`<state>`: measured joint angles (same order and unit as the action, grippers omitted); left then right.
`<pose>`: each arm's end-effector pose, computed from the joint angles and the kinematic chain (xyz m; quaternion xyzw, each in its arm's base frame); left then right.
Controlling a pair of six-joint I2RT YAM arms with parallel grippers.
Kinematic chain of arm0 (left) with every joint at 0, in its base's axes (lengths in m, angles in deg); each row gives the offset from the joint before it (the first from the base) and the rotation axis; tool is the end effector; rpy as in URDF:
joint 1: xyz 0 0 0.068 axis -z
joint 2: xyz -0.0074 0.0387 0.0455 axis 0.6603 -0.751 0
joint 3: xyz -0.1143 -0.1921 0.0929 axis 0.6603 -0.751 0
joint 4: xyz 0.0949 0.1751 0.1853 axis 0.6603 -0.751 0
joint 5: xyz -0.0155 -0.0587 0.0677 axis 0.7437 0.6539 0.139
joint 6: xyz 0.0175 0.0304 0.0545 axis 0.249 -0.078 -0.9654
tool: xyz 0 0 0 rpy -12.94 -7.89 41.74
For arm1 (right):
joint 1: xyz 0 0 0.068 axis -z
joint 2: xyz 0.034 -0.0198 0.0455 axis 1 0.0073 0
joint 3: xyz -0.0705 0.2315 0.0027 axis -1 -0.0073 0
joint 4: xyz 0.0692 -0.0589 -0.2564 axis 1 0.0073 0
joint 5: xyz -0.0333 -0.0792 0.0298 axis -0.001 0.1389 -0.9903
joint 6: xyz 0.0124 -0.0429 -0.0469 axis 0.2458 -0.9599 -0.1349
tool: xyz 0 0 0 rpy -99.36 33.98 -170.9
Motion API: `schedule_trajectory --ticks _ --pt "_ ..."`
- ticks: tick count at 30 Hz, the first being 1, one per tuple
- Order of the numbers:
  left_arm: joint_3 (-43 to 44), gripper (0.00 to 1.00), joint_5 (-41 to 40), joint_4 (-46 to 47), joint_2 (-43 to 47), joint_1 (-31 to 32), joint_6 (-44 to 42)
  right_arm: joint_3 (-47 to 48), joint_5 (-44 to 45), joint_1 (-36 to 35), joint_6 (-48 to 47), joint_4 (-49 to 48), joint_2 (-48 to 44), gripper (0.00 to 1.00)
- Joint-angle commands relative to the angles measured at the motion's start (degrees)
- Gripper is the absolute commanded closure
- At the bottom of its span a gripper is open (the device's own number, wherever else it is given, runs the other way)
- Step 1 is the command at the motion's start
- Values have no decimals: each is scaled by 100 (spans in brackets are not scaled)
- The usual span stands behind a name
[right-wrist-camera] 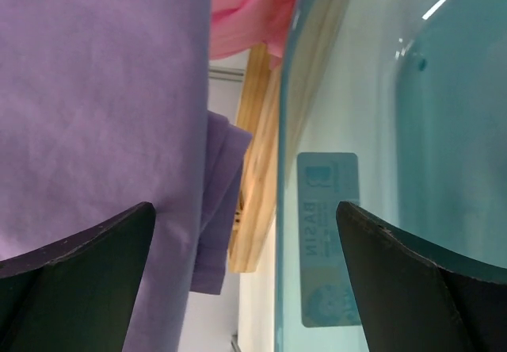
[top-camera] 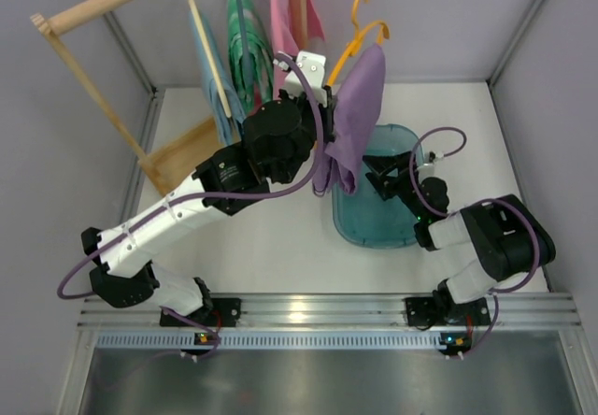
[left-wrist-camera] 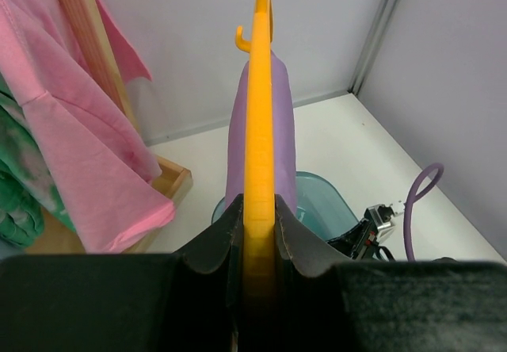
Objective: Remove the trousers from the hanger
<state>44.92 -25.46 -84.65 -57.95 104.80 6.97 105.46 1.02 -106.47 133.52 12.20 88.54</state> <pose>0.1727 -0.2754 0.4821 0.1128 0.6966 -0.1946 0.6813 0.2565 0.0895 0.1105 0.2895 0.6663 0.5501 0.4118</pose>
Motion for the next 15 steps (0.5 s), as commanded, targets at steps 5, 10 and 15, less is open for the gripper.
schedule_trajectory --ticks 5,10,15 --pt "456 100 64 796 334 24 136 220 383 -183 202 -2805 -439 1" --pt "509 100 178 796 325 24 242 545 418 -420 316 -2805 -299 1" --pt "509 100 222 804 307 33 295 765 471 -596 351 -2813 -80 1"
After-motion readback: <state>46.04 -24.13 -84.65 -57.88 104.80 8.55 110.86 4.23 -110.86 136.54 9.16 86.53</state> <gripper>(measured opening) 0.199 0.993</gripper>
